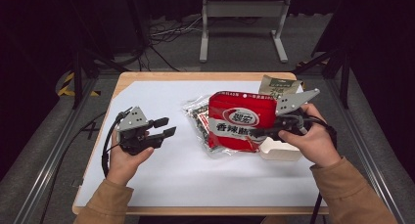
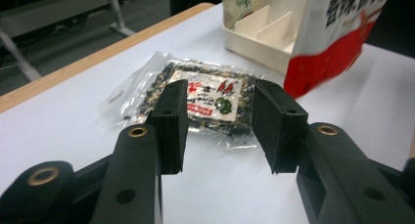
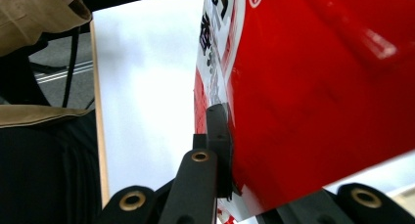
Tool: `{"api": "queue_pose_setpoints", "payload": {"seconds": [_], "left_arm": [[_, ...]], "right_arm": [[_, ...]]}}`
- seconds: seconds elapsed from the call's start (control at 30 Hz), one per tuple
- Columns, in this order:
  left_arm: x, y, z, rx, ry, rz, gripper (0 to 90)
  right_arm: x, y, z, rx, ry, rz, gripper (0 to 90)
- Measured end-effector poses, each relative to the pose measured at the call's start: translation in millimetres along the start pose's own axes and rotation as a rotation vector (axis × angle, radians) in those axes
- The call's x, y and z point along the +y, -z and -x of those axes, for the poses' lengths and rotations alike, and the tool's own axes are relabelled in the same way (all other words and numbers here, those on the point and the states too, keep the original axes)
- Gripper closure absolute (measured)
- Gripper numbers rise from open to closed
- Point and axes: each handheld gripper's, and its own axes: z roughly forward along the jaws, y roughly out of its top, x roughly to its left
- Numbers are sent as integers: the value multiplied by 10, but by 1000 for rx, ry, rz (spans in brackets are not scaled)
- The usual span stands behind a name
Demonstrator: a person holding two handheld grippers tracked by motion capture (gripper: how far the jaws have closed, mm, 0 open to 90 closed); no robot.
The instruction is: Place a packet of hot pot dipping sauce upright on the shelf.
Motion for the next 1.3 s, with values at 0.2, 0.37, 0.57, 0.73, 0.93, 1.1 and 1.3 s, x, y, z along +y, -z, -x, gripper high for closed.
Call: {"api": "queue_pose_setpoints", "payload": {"seconds": [0.2, 0.37, 0.57, 0.73, 0.93, 1.1, 1.3], "left_arm": [[-101, -69, -92, 33, 24, -26, 563], [-168, -117, -143, 40, 42, -45, 556], [-230, -163, -188, 49, 55, -55, 539], [-272, -189, -221, 61, 64, -55, 500], [-316, -213, -260, 75, 70, -60, 464], [-359, -238, -298, 79, 89, -70, 400], [-406, -246, -332, 87, 100, -81, 385]], "right_arm": [[27, 113, 93, -31, -12, 4, 890], [27, 219, 186, -53, -11, 18, 890], [18, 330, 312, -92, -6, 18, 891], [-12, 413, 407, -129, -3, 17, 891], [-63, 515, 530, -161, -11, 21, 891], [-105, 590, 616, -182, -11, 25, 891], [-139, 660, 705, -206, -13, 19, 891]]}}
